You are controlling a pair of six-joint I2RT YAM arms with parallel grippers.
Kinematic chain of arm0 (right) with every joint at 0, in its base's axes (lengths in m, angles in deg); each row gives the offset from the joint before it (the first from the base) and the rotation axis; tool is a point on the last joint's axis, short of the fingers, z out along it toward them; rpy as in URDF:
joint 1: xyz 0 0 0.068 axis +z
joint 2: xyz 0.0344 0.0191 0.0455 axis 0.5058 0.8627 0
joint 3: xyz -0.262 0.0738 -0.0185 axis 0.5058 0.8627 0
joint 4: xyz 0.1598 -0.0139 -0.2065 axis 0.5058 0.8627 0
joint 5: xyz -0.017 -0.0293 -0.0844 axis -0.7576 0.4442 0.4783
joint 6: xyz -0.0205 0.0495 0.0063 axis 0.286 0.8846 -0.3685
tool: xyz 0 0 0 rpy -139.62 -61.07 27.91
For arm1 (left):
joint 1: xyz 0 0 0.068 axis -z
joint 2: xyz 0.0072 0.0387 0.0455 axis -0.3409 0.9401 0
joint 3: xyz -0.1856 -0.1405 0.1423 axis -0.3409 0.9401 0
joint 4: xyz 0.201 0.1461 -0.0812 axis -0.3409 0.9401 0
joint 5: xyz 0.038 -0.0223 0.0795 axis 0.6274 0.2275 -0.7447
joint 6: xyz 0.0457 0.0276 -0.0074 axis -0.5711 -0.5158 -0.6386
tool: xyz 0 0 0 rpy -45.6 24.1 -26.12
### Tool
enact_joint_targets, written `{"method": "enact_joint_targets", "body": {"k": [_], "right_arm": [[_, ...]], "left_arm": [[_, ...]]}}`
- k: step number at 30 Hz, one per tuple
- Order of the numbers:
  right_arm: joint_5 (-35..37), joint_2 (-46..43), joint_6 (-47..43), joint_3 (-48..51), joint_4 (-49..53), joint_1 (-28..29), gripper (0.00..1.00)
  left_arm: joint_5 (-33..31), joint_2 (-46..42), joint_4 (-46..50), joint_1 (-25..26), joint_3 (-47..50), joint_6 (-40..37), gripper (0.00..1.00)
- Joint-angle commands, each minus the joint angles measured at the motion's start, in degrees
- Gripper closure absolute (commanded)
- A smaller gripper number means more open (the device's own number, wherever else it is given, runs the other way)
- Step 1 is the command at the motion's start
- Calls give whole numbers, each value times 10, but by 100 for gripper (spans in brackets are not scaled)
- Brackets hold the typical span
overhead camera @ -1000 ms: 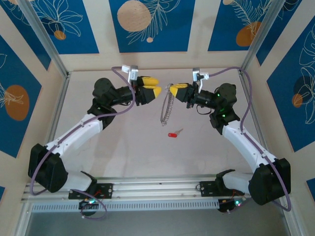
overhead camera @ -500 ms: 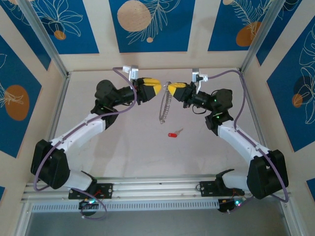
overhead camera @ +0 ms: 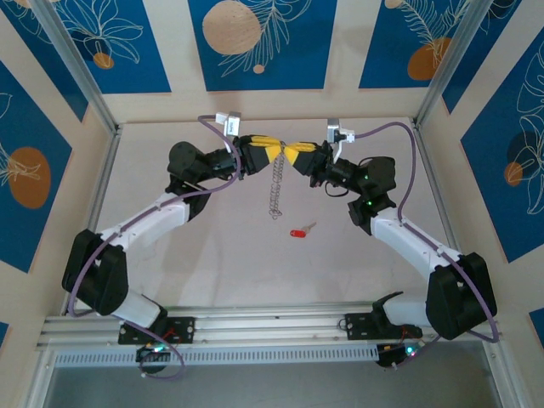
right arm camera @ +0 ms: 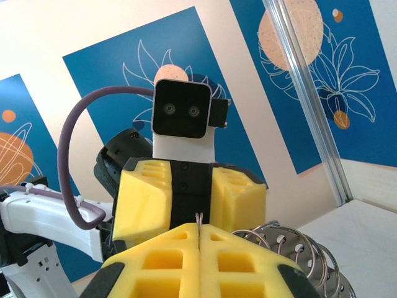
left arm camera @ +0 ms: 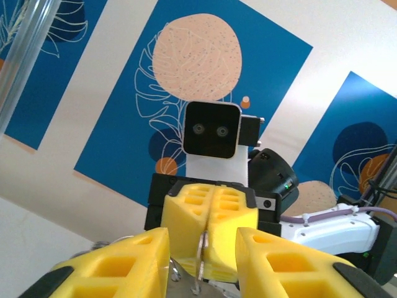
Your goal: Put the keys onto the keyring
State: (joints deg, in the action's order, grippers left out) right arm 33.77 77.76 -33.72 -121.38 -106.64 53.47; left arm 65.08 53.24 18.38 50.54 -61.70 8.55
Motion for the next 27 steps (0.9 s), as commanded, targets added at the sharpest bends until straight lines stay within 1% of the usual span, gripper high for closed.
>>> {"method": "enact_joint_targets", "body": {"k": [1, 11, 12, 15, 18, 24, 27], "right_arm": [[27, -3, -5, -2, -34, 2, 100], [40, -2, -4, 2, -34, -1, 100], [39, -3, -4, 1, -34, -1, 100], [38, -1, -3, 2, -33, -1, 100], [35, 0, -2, 0, -32, -1, 100], [33, 3, -1, 1, -30, -1, 100], [31, 4, -1, 1, -30, 0, 100]], "left_arm": [[26, 1, -54, -3, -5, 24, 68], [34, -3, -50, -3, 9, 23, 68], [35, -3, -51, -3, 10, 23, 69], [39, 2, -53, -3, 7, 26, 78], [40, 6, -55, -3, 5, 25, 79], [44, 17, -63, -1, -4, 31, 92], [47, 24, -69, -1, -8, 34, 94]]}}
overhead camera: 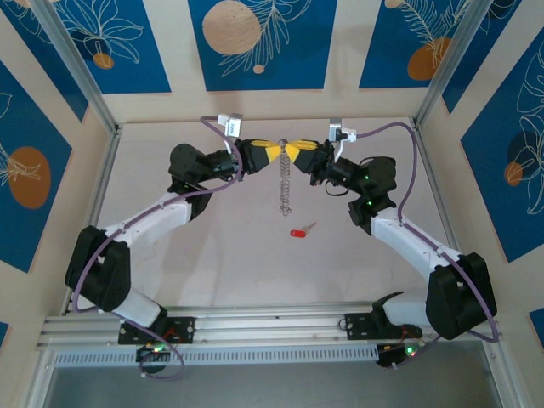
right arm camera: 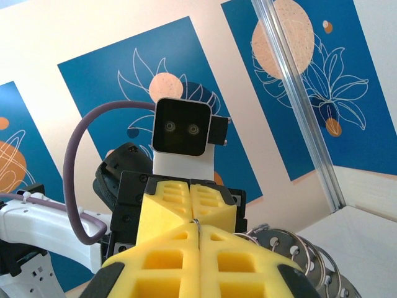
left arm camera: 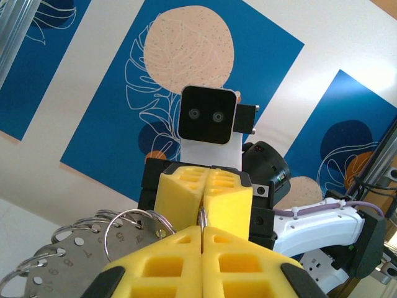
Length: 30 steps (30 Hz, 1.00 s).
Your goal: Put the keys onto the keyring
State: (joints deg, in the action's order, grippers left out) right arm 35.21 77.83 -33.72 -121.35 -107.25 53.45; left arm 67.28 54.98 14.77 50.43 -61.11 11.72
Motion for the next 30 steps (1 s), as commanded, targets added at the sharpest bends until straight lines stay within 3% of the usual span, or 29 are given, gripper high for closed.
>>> {"method": "enact_joint_targets", "body": {"k": [1, 9, 12, 14, 19, 25, 30], "right_arm": [[17, 5, -2, 1, -23, 0, 100], [16, 8, -1, -3, 1, -4, 99], [24, -8, 18, 13, 12, -29, 62], [26, -29, 29, 29, 21, -54, 51], [-6, -101, 7, 45, 124, -105, 49], [-79, -155, -58, 37, 243, -125, 50], [-149, -152, -90, 24, 268, -125, 53]], "left_arm": [[26, 9, -35, 1, -17, 4, 97], [37, 22, -50, 2, -25, 1, 100], [45, 16, -23, 2, -28, -29, 100], [52, 7, 13, 1, -31, -67, 100], [82, -29, 161, 1, -48, -219, 100], [112, -54, 372, 1, -90, -416, 100], [132, -46, 490, 0, -139, -507, 100]]}}
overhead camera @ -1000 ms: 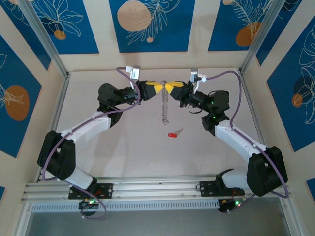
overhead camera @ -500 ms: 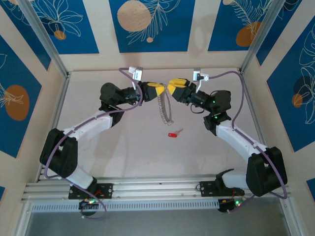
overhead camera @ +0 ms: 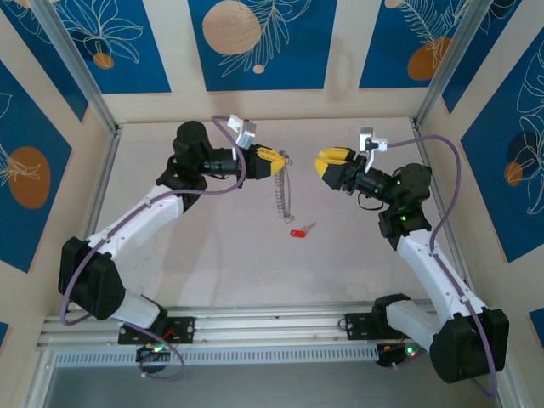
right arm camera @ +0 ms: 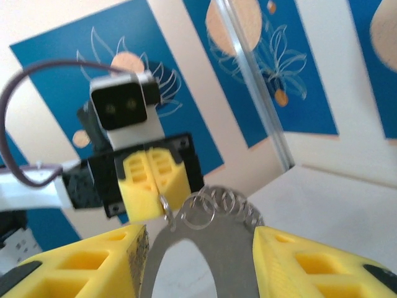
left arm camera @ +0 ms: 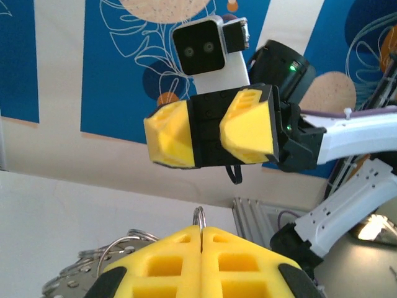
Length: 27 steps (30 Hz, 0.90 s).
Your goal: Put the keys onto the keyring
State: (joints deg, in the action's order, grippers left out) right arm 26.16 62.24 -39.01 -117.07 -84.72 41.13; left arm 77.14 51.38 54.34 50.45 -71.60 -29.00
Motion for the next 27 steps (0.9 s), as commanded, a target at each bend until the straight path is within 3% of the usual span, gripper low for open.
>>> {"method": "enact_joint_targets", "body": {"k": [1, 8, 27], "right_arm": [[-69, 8, -40, -21, 41, 1, 54], [-93, 33, -68, -42, 36, 34, 58], [-67, 81, -56, -58, -39, 82, 62]], "left_arm": [[38, -7, 105, 0, -42, -105, 100], [65, 10, 117, 0, -67, -100, 100], [85, 19, 25, 0, -59, -25, 100]]}}
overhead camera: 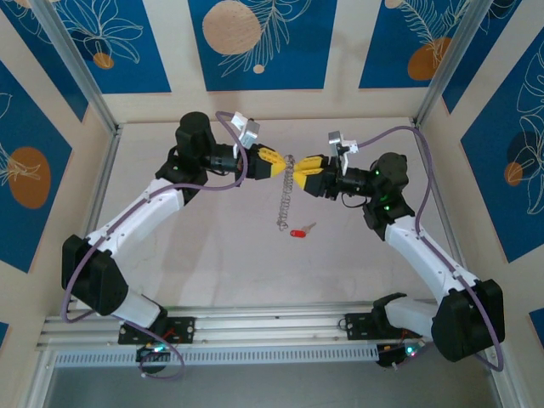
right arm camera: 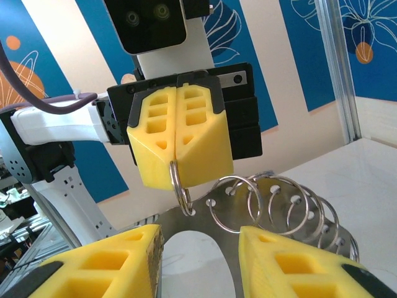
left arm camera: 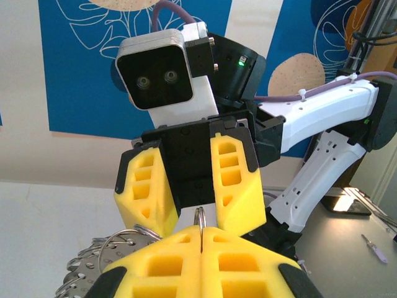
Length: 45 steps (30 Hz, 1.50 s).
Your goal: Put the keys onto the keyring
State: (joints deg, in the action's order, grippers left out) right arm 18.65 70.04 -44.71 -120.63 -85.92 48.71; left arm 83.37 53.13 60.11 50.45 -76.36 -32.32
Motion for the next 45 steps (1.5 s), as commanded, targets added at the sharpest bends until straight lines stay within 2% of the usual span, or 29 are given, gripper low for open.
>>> {"method": "enact_joint_targets", "body": {"k": [1, 9, 15, 25, 32, 36, 41, 42, 43, 45], "right_arm": [[10, 3, 1, -23, -29, 7, 62], [27, 7, 1, -31, -40, 11, 63], [18, 15, 10, -37, -54, 14, 69], [8, 26, 4, -49, -57, 27, 73], [12, 27, 4, -53, -61, 28, 82], [8, 27, 4, -55, -61, 28, 100], [3, 20, -9, -54, -50, 25, 100], [0, 18, -12, -53, -49, 23, 100], [-3, 15, -15, -53, -49, 21, 100], [-9, 9, -20, -52, -49, 18, 100]], "left_arm": [[23, 1, -33, 1, -12, 10, 100], [27, -1, -40, 1, -11, 16, 100], [29, 2, -57, 1, -10, 30, 100], [33, 5, -70, 2, -13, 44, 100], [35, 6, -71, 4, -12, 45, 100], [34, 5, -72, 5, -13, 46, 100], [-8, -10, -86, 4, -5, 48, 100], [-35, -21, -94, 2, 4, 45, 94], [-61, -36, -101, 0, 16, 41, 83], [-108, -69, -93, -4, 35, 19, 74]]}}
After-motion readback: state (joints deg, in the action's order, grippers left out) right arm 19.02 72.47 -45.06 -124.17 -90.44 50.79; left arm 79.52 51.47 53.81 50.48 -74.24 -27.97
